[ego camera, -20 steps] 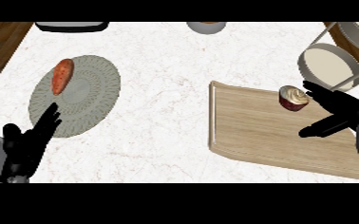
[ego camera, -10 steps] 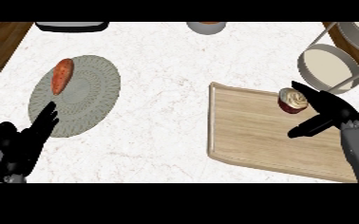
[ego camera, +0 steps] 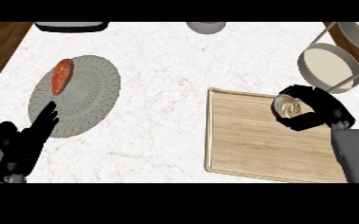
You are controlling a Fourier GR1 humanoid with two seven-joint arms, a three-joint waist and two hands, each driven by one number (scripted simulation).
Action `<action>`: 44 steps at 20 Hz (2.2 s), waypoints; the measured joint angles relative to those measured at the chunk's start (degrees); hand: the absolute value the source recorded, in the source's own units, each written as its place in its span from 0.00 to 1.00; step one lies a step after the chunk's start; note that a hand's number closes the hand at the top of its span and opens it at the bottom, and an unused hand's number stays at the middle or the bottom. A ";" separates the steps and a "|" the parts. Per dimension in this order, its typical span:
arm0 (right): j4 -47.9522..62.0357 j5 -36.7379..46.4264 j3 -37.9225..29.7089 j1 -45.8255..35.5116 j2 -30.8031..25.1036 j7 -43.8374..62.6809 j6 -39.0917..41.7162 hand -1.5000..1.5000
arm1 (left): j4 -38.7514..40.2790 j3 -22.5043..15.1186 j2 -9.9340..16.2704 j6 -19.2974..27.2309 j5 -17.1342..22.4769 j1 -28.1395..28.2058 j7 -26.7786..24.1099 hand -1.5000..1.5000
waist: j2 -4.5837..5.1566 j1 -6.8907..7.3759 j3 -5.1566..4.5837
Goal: Pick the cupcake from the tray and place it in the tiered basket
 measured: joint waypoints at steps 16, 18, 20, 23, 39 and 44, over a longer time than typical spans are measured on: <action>-27.99 29.58 23.44 0.73 5.94 18.56 -14.38 1.00 | 2.27 1.44 0.24 -1.09 -0.57 -0.92 0.17 0.50 | -1.14 -0.85 0.01; -33.77 34.53 26.63 0.60 7.45 24.77 -15.63 1.00 | 2.15 1.80 0.35 -0.90 -0.47 -0.67 0.37 0.50 | -1.20 -1.39 0.07; -39.38 39.60 28.94 -0.02 8.00 30.75 -15.90 1.00 | 1.83 1.83 -0.15 -0.48 -0.41 -0.51 0.46 0.50 | -1.12 -1.63 0.14; -48.67 46.17 31.75 -0.18 9.02 39.36 -14.89 1.00 | 1.15 2.09 -0.19 -0.89 0.01 0.40 0.12 0.50 | -0.91 -1.62 0.25; -54.66 46.81 12.77 -13.78 9.43 40.07 -8.91 1.00 | 1.41 2.34 -0.86 -1.94 -1.27 -1.00 -0.75 0.50 | 0.36 0.18 0.47; -44.22 44.98 5.96 -16.57 5.56 31.21 -12.96 1.00 | -0.22 2.53 -0.97 -2.53 -1.14 -0.40 0.07 0.50 | 0.44 0.41 0.49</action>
